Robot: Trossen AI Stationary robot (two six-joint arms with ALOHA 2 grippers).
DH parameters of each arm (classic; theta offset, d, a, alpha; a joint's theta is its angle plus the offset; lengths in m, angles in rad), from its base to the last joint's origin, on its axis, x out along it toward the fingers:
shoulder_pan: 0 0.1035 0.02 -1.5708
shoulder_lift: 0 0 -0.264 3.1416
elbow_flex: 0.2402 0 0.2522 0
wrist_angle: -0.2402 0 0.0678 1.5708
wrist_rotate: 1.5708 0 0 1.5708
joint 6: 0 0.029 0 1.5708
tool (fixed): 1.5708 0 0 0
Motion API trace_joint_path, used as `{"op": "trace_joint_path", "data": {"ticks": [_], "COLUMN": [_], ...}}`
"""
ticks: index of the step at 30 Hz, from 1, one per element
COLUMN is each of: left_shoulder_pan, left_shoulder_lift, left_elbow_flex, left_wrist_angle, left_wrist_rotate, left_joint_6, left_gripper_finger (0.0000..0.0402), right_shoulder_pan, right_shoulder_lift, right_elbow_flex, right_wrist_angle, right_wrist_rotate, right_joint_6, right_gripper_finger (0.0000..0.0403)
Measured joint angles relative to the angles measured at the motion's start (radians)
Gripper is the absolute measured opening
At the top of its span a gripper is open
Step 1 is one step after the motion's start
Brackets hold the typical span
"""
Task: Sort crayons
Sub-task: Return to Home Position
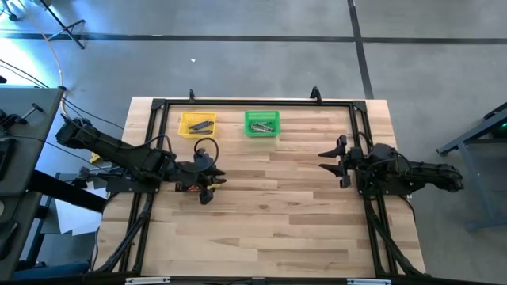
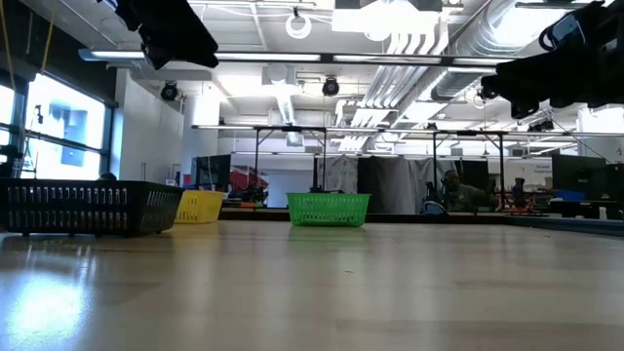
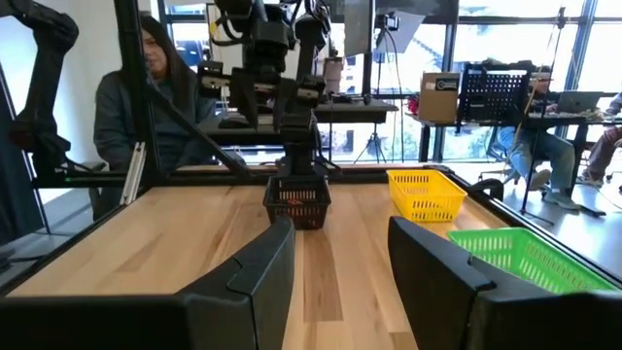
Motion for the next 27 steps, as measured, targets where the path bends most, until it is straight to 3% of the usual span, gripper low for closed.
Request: {"op": "trace_joint_path", "data": {"ticks": [7,13,19,27], "left_shoulder_pan": [0.001,0.041,0.099,0.196], "left_shoulder_lift": [0.007,0.071,0.153,-0.059], "left_elbow_flex": [0.000,-0.021,-0.035,-0.300], "left_wrist_angle": [0.111,0.304,0.330,0.576], "left_wrist_rotate": [-0.040,-0.046,-0.040,-0.005], "left_joint_6": [0.135,0.307,0.341,0.344], "left_gripper_finger": [0.0111,0.0111,0.0111,0.0111], "right_shoulder_pan": [0.000,0.000,0.000,0.000], "right_shoulder_lift": [0.000,0.000,0.000,0.000], "right_elbow_flex": [0.000,0.000,0.000,0.000], "right_wrist_angle": [-0.026,-0.050,-0.050,-0.050], "right_wrist_rotate": [-0.001,-0.001,-0.001,-0.002], "right_joint_6": [0.000,0.000,0.000,0.000], "right_gripper_finger": [0.0161,0.0161,0.0161,0.0161]}}
